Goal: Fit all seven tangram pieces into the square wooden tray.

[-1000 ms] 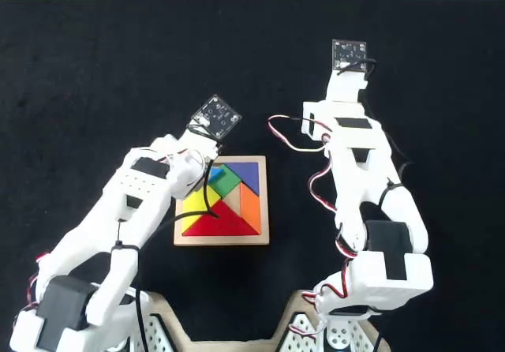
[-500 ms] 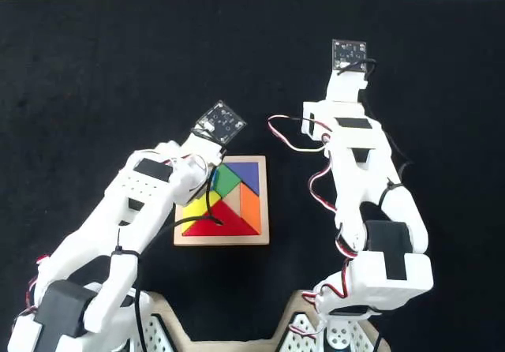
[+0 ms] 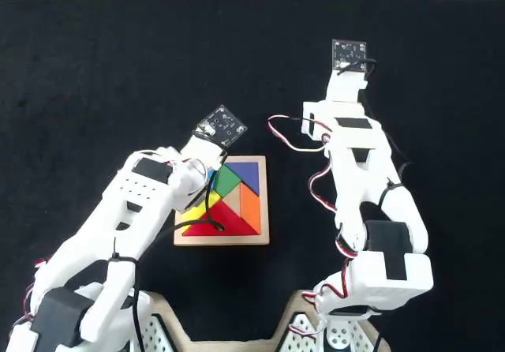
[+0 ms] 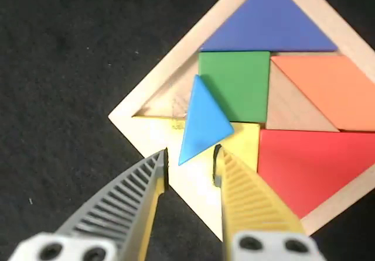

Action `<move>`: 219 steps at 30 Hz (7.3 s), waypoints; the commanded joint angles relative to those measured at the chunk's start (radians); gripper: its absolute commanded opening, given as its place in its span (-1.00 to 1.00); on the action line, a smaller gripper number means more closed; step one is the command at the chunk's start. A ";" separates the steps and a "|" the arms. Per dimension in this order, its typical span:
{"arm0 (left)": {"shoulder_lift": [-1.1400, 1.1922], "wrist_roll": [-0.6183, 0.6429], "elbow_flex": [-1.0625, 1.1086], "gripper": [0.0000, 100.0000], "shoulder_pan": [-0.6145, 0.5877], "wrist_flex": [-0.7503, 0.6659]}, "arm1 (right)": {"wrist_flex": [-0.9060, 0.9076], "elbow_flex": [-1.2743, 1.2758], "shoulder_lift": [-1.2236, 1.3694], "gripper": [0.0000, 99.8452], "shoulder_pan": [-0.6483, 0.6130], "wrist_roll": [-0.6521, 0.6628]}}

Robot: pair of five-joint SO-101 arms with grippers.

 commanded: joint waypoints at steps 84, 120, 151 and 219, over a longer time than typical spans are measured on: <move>0.288 0.081 -0.220 -0.71 0.008 -0.152 | 0.006 -0.059 -0.015 -0.98 -0.006 0.009; -0.262 0.292 0.213 -0.72 -0.367 -0.127 | 0.445 -0.074 -0.008 -0.98 -0.201 0.071; -0.153 0.470 0.291 -0.72 -0.257 -0.381 | 0.393 -0.071 0.081 -0.98 -0.264 0.071; -1.473 0.342 -0.700 -0.94 -0.325 0.852 | 1.000 -0.360 -1.971 -0.98 -0.084 0.189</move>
